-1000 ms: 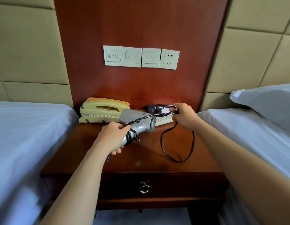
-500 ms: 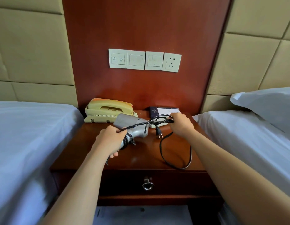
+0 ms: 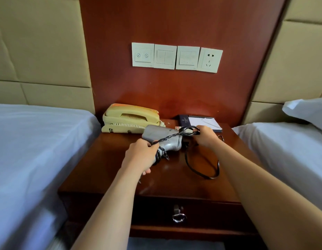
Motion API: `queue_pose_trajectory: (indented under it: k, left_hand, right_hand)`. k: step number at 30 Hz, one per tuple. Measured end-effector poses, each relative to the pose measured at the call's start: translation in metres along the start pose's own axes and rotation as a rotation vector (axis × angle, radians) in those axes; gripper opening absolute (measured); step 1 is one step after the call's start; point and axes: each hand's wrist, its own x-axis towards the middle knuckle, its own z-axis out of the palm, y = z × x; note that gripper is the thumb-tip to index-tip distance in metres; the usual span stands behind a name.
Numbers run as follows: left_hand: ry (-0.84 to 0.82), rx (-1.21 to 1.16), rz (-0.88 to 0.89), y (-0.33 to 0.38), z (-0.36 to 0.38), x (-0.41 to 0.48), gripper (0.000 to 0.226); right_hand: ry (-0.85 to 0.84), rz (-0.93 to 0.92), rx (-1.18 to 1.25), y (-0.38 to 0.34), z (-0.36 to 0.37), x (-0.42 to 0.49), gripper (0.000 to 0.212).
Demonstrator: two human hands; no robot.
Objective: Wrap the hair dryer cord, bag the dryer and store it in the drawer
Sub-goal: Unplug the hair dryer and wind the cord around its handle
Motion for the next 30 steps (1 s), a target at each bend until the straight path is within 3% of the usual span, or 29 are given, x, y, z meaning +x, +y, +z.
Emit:
queue_pose_trajectory:
  k: [6, 8, 11, 16, 18, 21, 26, 30]
  left_hand:
    - [-0.037, 0.037, 0.018, 0.003, -0.005, -0.003, 0.034]
    - [-0.076, 0.033, 0.034, 0.003, -0.012, -0.008, 0.037]
    - [-0.190, 0.038, 0.057, 0.005, -0.025, -0.020, 0.039]
    - [-0.394, 0.090, 0.098, 0.012, -0.039, -0.048, 0.038]
    - [-0.489, 0.052, 0.079, 0.014, -0.043, -0.058, 0.036]
    - [-0.611, -0.027, 0.026, 0.015, -0.047, -0.071, 0.031]
    - [-0.736, -0.213, -0.018, 0.005, -0.044, -0.066, 0.032]
    - [-0.902, -0.438, -0.036, -0.006, -0.039, -0.053, 0.047]
  right_hand:
    - [-0.001, -0.037, 0.006, 0.004, -0.021, -0.006, 0.028]
    - [-0.008, -0.065, -0.077, 0.005, -0.040, -0.014, 0.024]
    - [-0.035, -0.144, -0.193, 0.005, -0.069, -0.028, 0.016]
    - [-0.099, -0.197, -0.301, 0.008, -0.092, -0.055, 0.033]
    - [-0.071, -0.209, -0.306, 0.015, -0.088, -0.064, 0.032]
    - [0.007, -0.215, -0.343, 0.024, -0.077, -0.069, 0.008]
    - [0.074, -0.186, -0.403, 0.028, -0.059, -0.069, 0.023]
    - [0.088, -0.162, -0.493, 0.028, -0.053, -0.066, 0.019]
